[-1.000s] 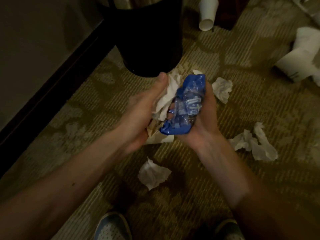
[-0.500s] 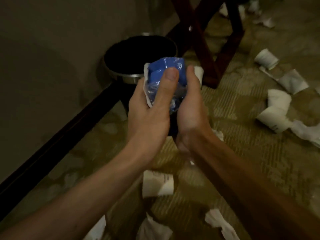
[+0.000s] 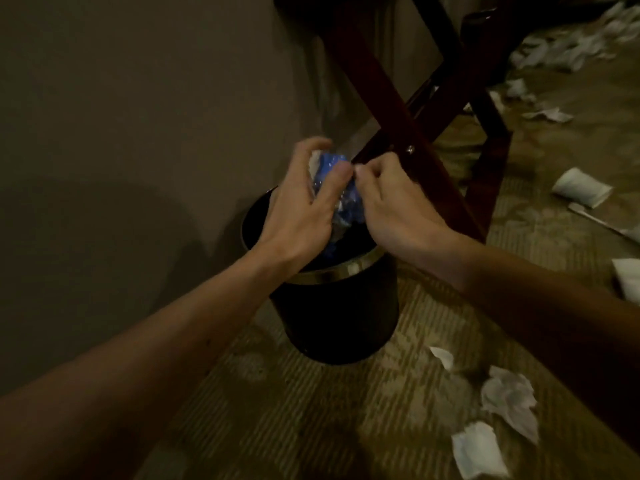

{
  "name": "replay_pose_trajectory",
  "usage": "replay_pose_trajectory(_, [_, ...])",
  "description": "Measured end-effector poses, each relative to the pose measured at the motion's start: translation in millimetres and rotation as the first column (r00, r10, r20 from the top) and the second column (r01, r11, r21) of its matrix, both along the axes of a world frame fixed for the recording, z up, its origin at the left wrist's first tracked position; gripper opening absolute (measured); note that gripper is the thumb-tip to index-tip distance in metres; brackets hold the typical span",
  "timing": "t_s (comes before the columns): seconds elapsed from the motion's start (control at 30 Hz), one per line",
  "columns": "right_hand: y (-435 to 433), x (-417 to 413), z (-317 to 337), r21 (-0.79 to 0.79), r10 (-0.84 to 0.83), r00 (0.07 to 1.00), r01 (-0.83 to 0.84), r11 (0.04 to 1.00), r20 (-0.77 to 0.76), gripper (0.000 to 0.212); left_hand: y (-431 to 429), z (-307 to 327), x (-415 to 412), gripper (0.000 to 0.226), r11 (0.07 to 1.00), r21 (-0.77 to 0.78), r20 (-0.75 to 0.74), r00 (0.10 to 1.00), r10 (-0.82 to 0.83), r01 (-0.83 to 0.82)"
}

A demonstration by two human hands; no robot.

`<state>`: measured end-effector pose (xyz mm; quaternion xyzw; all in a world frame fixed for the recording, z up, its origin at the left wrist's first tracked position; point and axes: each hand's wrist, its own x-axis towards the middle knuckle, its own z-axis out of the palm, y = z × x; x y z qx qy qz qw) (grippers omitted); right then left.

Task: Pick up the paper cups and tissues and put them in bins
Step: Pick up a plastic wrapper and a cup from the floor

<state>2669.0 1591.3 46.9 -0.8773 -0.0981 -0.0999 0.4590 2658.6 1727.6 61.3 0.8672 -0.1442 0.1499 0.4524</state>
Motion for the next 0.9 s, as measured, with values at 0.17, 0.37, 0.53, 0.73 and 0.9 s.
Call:
replay_pose_trajectory(0.17, [0, 3, -19, -0.345, 0.064, 0.997, -0.073, 0.936, -0.038, 0.024, 15, -40, 38, 0.012, 0.943, 0.303, -0.324, 0.945, -0.032, 0.135])
replay_pose_trajectory(0.37, [-12, 5, -30, -0.497, 0.082, 0.996, -0.053, 0.866, 0.037, 0.039, 31, -33, 45, 0.037, 0.689, 0.677, -0.451, 0.886, 0.112, 0.258])
replay_pose_trajectory(0.53, [-22, -40, -39, -0.291, 0.017, 0.971, 0.055, 0.955, 0.240, 0.026, 38, -14, 8, 0.028, 0.699, 0.709, -0.169, 0.985, 0.044, 0.090])
replay_pose_trajectory(0.73, [-28, -149, -67, -0.187, 0.040, 0.970, 0.006, 0.982, 0.241, 0.019, 30, -2, -82, 0.030, 0.750, 0.656, 0.123, 0.969, -0.214, 0.082])
replay_pose_trajectory(0.9, [-32, -232, -108, -0.153, 0.097, 0.995, -0.095, 0.984, 0.001, 0.018, 32, -33, -160, 0.030, 0.704, 0.652, -0.106, 0.954, -0.282, 0.281])
